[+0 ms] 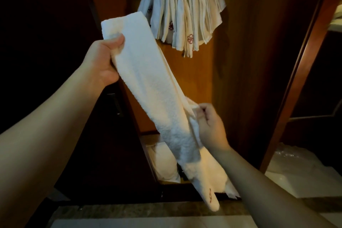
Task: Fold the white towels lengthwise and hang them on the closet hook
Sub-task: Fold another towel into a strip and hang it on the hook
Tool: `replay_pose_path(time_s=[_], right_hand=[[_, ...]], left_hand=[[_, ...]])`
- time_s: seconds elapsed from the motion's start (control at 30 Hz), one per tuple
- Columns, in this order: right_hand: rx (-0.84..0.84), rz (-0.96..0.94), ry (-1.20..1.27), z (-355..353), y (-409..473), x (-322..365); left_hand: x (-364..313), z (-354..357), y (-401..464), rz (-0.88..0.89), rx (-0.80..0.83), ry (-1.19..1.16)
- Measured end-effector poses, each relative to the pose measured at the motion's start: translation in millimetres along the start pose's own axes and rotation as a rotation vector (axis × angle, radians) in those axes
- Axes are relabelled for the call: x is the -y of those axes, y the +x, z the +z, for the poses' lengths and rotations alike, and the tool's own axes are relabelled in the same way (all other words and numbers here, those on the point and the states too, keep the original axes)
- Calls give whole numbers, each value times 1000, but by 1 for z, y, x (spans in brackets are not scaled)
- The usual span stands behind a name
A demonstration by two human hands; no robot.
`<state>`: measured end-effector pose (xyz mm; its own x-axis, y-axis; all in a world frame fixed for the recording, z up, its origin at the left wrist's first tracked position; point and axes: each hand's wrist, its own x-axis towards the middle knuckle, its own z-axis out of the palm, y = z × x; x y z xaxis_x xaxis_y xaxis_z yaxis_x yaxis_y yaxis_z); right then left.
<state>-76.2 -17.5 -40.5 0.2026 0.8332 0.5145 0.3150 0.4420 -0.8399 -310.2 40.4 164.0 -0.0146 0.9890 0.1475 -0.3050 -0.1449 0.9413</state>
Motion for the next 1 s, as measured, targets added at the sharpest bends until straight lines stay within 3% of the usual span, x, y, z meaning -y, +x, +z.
replay_pose_path(time_s=[0.07, 0.17, 0.3, 0.43, 0.53, 0.7, 0.83, 1.0], right_hand=[[-37, -24, 22, -9, 7, 3], [221, 56, -173, -12, 3, -3], [92, 120, -99, -21, 7, -6], [317, 232, -72, -11, -8, -10], [262, 298, 18, -6, -15, -10], [116, 164, 119, 8, -27, -7], [179, 120, 191, 12, -25, -5], [249, 84, 38, 8, -18, -13]], left_hand=[[-1, -2, 0, 8, 26, -11], [4, 0, 0, -20, 29, 16], [11, 3, 2, -56, -5, -9], [12, 12, 5, -66, 24, 45], [8, 18, 8, -58, 40, 70], [0, 22, 9, -49, 4, 81], [-5, 24, 10, -61, -37, 71], [-11, 20, 9, -76, -3, 49]])
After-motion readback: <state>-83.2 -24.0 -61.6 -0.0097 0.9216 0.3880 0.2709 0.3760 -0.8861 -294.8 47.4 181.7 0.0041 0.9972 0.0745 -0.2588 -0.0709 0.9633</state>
